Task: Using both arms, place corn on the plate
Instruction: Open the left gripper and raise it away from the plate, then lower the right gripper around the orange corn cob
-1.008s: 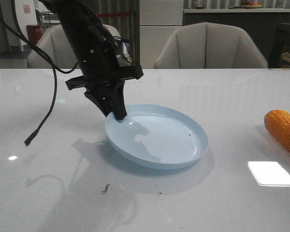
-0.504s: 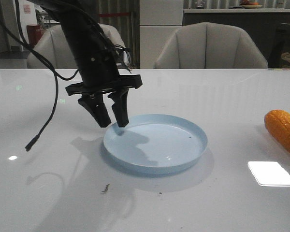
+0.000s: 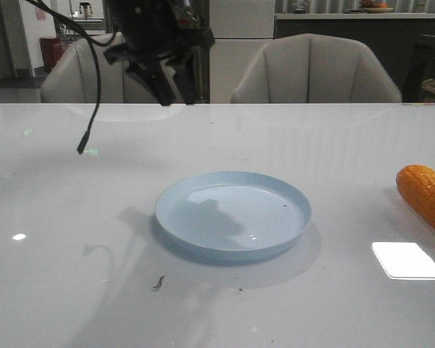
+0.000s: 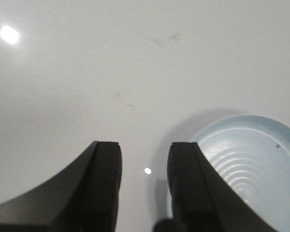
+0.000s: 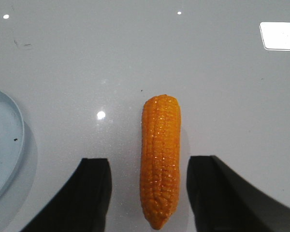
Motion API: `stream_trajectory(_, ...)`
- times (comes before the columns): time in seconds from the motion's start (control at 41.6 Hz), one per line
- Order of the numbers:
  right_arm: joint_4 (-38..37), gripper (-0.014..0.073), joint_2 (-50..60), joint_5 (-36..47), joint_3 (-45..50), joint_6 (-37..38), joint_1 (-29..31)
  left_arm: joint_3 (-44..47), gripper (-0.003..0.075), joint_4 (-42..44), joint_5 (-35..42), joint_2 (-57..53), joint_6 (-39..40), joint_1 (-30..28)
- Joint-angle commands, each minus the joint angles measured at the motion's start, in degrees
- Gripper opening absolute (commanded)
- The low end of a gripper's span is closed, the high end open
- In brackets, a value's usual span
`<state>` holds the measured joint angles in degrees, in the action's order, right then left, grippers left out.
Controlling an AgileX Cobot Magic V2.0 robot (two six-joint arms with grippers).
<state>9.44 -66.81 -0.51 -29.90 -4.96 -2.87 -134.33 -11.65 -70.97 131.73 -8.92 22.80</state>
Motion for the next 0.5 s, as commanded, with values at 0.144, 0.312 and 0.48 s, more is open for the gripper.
stream_trajectory(0.144,0.2,0.0466,1.0,3.0,-1.9,-0.1,0.1,-3.2,0.026,12.7,-1.6,-12.8,3.1,-2.9)
stream_trajectory(0.312,0.2,0.0466,1.0,2.4,-1.9,-0.1,0.1,-0.1,0.026,12.8,-1.6,-19.2,3.1,-5.9)
stream_trajectory(0.48,0.2,0.0466,1.0,0.9,-1.9,-0.1,0.1,13.1,0.026,13.5,0.0,-25.9,3.1,-10.3)
